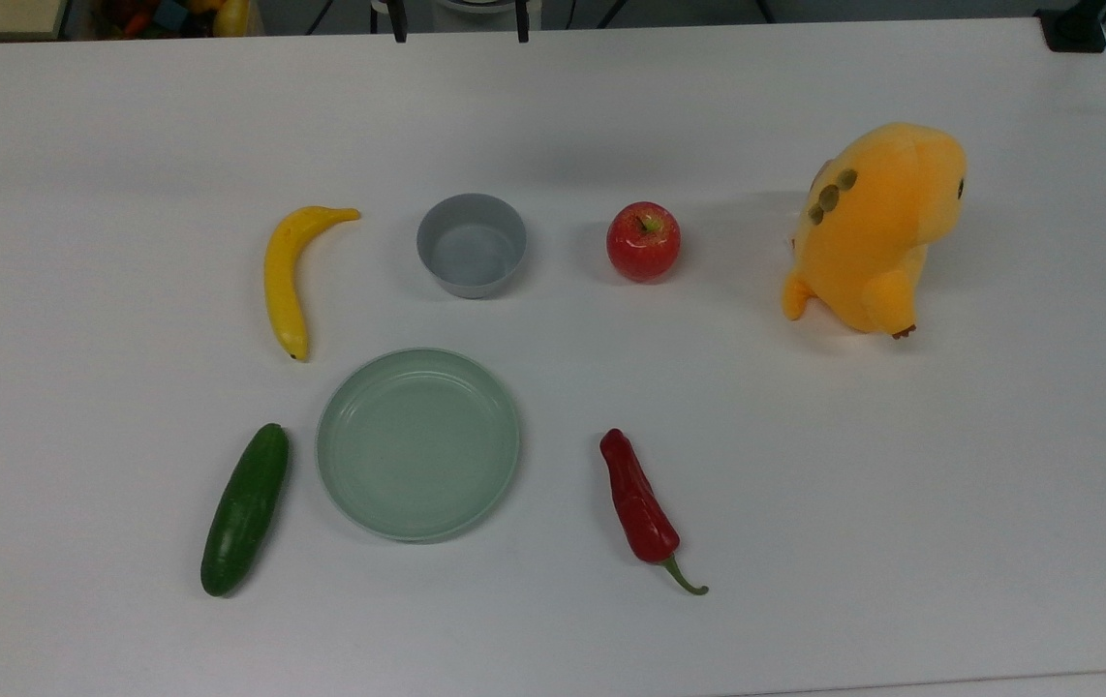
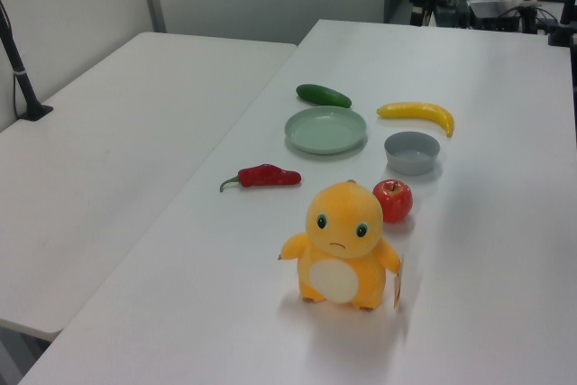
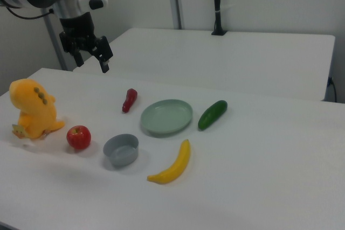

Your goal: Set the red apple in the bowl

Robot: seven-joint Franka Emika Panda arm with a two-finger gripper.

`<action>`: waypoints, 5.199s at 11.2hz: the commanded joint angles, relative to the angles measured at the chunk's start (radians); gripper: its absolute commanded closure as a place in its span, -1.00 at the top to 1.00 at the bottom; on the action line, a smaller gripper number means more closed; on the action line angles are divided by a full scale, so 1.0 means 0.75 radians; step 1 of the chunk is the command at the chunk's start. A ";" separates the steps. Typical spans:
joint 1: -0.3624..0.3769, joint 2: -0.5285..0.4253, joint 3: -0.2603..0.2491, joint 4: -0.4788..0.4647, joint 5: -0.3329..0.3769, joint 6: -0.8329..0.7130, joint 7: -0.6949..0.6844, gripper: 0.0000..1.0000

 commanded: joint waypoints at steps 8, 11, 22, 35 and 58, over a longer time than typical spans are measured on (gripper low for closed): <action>0.002 -0.028 -0.027 -0.024 0.018 -0.018 -0.027 1.00; 0.009 -0.026 -0.027 -0.026 0.018 -0.022 -0.027 1.00; 0.123 -0.014 0.067 -0.294 0.016 -0.001 -0.044 1.00; 0.162 0.113 0.218 -0.682 0.030 0.855 0.038 1.00; 0.146 0.295 0.263 -0.650 -0.164 0.993 0.071 0.74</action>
